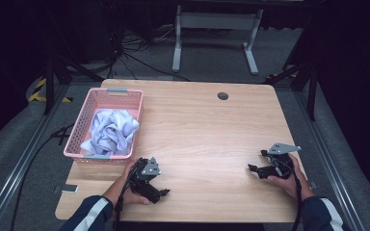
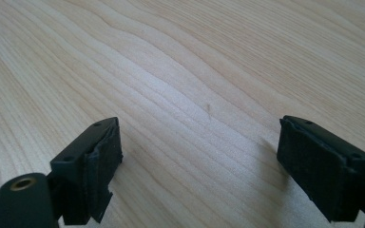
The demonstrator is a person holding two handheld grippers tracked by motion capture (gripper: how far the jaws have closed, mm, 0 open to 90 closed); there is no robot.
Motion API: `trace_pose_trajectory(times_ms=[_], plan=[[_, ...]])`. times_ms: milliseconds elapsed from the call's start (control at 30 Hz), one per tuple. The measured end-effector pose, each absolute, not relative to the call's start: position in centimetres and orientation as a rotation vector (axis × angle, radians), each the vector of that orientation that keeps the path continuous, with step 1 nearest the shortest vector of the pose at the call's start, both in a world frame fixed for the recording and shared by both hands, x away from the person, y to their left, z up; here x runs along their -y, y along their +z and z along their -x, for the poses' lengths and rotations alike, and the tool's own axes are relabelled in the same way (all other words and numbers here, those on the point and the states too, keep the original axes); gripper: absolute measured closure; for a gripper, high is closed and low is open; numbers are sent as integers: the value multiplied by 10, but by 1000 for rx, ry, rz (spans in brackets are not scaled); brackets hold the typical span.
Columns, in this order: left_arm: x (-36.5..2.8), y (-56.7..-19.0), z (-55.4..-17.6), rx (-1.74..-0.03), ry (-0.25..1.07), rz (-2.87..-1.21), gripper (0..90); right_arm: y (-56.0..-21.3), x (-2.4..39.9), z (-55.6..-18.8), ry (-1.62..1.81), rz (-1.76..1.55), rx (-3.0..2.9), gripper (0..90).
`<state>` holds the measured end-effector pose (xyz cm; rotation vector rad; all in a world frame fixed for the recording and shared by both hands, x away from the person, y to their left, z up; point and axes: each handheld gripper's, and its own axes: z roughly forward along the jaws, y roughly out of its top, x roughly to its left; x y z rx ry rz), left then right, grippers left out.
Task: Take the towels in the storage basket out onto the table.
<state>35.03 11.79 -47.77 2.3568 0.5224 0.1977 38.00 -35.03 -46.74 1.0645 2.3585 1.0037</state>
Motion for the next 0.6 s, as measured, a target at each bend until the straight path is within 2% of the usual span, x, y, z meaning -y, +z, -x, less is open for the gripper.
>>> trace_pose_trajectory(times_ms=[200, 333, 600], plan=[[-118, -468, -348, -511, 245, -2409, 172, -467, 350, -380, 1005, -1061, -2359, 153], [-116, -461, -344, -470, 246, -2428, 175, -467, 350, -380, 1004, -1063, -2360, 153], [-123, -429, -335, -400, 342, -2349, 188, -467, 350, -379, 1003, -1061, -2362, 153]])
